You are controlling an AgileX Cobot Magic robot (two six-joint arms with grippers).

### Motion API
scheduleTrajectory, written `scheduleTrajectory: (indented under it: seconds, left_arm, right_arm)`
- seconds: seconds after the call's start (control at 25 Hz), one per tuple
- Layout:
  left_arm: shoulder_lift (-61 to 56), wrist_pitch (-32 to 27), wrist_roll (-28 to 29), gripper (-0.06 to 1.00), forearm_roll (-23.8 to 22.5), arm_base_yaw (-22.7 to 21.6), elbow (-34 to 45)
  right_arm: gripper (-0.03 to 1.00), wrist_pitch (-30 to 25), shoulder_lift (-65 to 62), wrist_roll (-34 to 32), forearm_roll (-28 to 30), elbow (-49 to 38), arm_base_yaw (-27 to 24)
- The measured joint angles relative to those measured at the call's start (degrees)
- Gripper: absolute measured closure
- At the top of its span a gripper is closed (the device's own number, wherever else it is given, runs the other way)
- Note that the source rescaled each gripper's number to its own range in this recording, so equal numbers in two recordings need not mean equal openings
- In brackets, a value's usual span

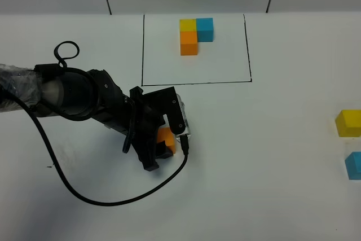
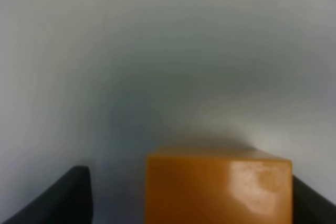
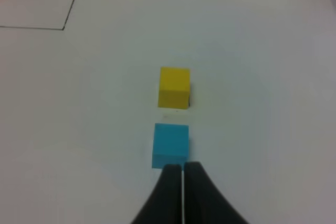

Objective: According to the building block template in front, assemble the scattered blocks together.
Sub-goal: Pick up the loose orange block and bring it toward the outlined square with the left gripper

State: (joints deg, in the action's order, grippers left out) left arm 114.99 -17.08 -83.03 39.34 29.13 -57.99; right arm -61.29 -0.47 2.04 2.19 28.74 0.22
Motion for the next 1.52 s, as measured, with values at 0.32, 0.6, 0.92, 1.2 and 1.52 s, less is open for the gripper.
scheduleTrajectory:
  seconds: [0.32, 0.6, 0.92, 1.2, 1.52]
  left_arm:
    - [-0.78, 1.21, 0.18, -0.01, -0.49, 0.0, 0.1]
    - [-2.78, 2.35, 0.12, -0.01, -1.6, 0.99, 0.2]
    - [-5.97, 2.89, 1.37, -0.02, -1.72, 2.83, 0.2]
    - [-11.85, 2.78, 1.63, -0.02, -1.91, 3.36, 0.2]
    - [-15.21, 1.15, 2.12, 0.26, -4.91, 3.36, 0.22]
  right_arm:
    - [0.96, 0.0, 0.0, 0.0, 0.0, 0.0, 0.0]
    - [0.96, 0.0, 0.0, 0.0, 0.0, 0.0, 0.0]
    - [0.96, 0.0, 0.0, 0.0, 0.0, 0.0, 0.0]
    - [0.96, 0.0, 0.0, 0.0, 0.0, 0.0, 0.0]
    - [0.96, 0.0, 0.0, 0.0, 0.0, 0.0, 0.0]
